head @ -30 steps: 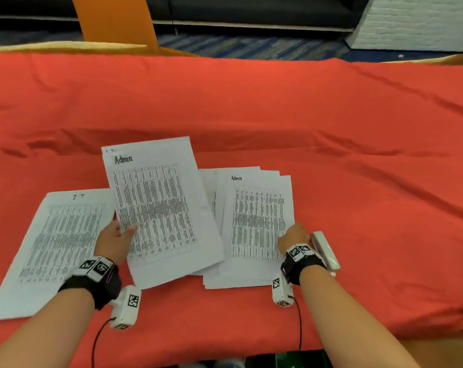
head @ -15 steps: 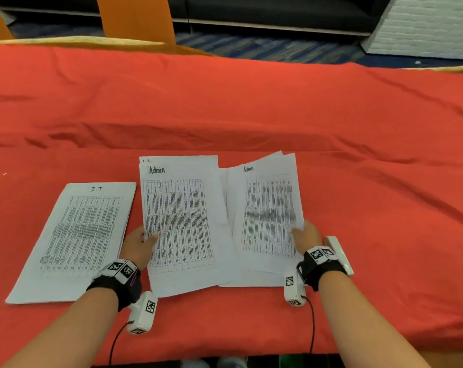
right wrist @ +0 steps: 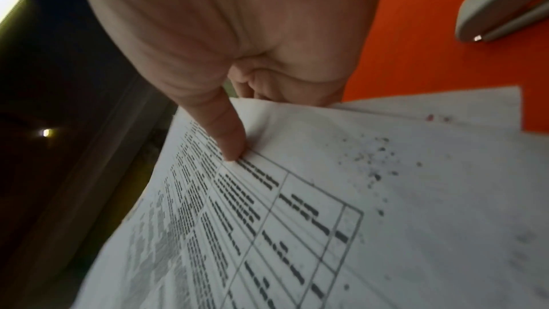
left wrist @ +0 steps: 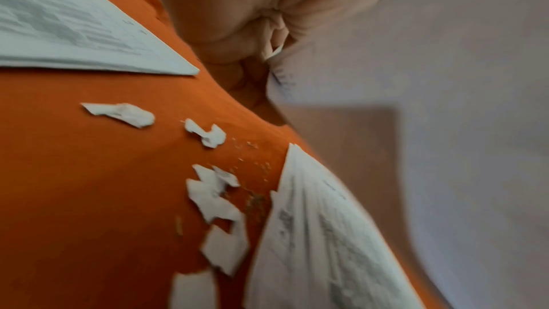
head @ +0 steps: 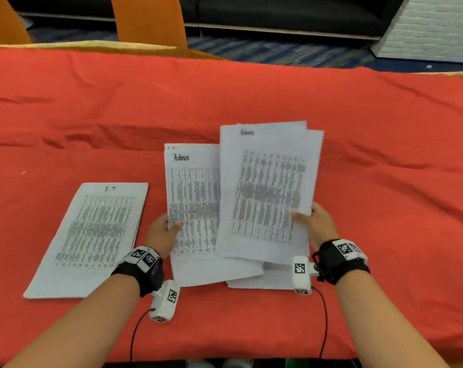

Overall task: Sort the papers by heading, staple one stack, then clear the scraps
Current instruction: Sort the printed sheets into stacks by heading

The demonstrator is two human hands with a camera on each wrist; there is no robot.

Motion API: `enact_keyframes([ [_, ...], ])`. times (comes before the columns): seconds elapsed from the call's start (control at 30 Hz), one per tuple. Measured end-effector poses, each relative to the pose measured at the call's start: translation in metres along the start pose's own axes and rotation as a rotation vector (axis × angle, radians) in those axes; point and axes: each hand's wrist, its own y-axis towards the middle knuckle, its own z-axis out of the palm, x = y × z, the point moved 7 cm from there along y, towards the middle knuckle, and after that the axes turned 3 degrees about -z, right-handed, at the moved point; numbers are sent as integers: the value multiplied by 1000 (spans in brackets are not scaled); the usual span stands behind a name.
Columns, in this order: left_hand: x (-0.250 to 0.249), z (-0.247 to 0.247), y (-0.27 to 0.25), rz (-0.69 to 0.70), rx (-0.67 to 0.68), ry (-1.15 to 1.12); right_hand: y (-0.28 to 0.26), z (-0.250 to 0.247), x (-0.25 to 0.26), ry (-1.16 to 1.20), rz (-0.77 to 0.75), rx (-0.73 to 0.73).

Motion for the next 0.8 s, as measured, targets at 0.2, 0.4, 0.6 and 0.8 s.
enact_keyframes([
  [0.2, -24, 37, -20, 21, 95, -81, -8, 39, -21, -219, 85, 155],
  [0.4, -22, 50, -28, -23, 98, -146, -12, 54, -15, -268, -9, 211],
  [0.6, -2, 56, -18, -96, 93, -31, -19, 75, -19, -180, -32, 286],
  [0.8, 19, 12, -10, -135, -93, -58, -3, 43, -56, -626, 158, 107],
])
